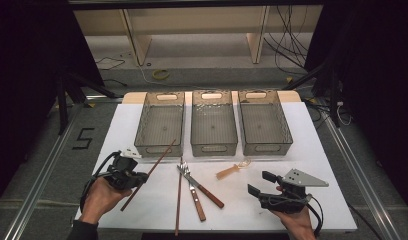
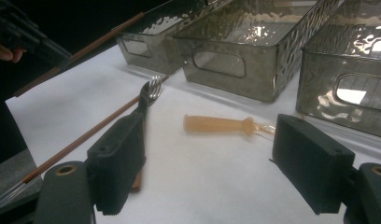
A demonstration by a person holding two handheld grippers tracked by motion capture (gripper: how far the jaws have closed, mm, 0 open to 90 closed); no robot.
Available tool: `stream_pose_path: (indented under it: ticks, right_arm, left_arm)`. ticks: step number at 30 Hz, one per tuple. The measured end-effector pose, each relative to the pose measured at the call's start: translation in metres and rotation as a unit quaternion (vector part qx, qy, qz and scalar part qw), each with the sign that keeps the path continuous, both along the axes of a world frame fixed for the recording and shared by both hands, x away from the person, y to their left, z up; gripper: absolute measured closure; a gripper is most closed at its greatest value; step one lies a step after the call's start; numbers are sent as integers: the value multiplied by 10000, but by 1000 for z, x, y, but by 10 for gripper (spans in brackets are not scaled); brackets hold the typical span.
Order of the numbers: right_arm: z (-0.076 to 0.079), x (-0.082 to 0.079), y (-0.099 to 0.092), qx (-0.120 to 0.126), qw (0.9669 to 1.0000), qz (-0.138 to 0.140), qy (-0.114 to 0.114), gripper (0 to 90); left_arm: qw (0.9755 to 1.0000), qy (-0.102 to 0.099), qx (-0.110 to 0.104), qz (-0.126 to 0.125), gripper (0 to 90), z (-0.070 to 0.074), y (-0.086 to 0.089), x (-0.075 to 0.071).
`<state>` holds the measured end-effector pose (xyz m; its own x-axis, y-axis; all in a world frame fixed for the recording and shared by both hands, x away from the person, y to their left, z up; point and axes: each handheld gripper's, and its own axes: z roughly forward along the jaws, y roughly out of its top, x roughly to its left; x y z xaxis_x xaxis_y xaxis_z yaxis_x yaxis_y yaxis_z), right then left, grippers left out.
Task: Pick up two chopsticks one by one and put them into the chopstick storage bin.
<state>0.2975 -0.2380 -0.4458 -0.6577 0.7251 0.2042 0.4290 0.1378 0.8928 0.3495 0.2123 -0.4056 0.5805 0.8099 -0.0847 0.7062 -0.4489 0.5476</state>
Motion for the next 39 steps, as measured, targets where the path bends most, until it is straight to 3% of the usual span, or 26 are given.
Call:
stream_pose_path:
  ticks: [11,35,39]
  right_arm:
    - [0,0,-1,23,10000,-11,27,261]
    - [0,0,-1,59,10000,-11,25,261]
    - [0,1,-1,61,10000,-7,29,261]
  left_arm:
    - [9992,-322,-249,-7,841,22,-7,26]
    - [9964,-725,-356,258,841,53,-5,91]
    - [9950,-855,-405,334,840,57,-5,103]
